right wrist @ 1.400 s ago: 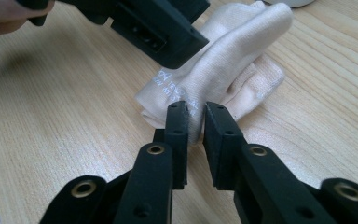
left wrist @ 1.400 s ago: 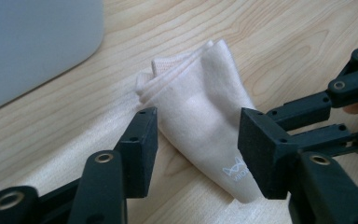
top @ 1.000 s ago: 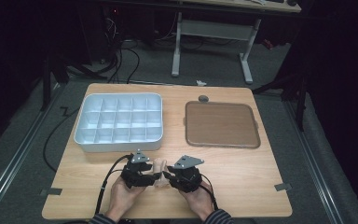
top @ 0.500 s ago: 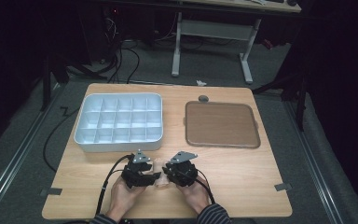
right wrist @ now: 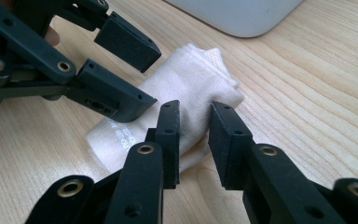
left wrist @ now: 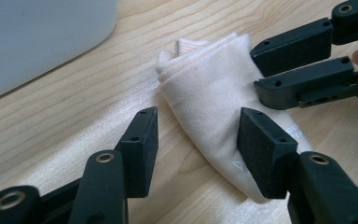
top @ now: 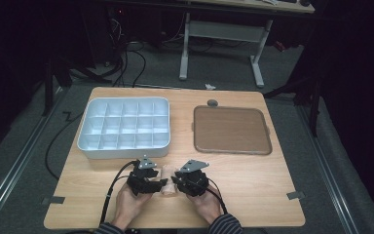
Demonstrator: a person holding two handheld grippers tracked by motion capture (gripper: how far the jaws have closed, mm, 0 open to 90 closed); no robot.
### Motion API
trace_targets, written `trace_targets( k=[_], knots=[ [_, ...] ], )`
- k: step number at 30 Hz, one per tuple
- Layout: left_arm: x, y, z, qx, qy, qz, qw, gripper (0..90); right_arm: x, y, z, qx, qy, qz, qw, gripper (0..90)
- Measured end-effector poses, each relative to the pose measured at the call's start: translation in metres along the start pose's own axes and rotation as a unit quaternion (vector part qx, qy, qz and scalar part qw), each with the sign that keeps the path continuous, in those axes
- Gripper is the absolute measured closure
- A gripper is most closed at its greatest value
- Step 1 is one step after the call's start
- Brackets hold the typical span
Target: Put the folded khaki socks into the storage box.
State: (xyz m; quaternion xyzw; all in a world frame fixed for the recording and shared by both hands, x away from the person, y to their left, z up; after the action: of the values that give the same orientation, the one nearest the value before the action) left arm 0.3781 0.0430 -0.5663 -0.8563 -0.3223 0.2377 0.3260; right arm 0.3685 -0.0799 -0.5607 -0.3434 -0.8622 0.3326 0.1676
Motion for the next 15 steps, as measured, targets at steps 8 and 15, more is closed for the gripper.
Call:
trace_targets(
  k=[8,15],
  knots=[
    [0.0074,0.0023,-0.0007,0.002,0.001,0.000,1.0000,47.1,-0.0015,0.0012,0.0035,-0.001,0.000,0.003,1.0000,71.9],
    [0.0091,-0.0038,-0.0026,0.000,-0.003,0.004,1.0000,44.3,-0.0019,-0.0039,0.0011,-0.015,0.007,0.002,0.9999,68.7]
  ],
)
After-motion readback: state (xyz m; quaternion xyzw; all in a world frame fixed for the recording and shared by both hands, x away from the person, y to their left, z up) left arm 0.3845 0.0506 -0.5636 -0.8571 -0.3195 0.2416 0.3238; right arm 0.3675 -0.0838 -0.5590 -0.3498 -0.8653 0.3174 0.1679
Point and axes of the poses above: each handheld gripper's, and its own axes: y roughly forward along the jaws, z roughly out of its underside, x roughly to its left, the point moved 7 cm from there along y, roughly forward along the jaws, and after that the axes turned 1 degree about -z, right-handed, at the moved point
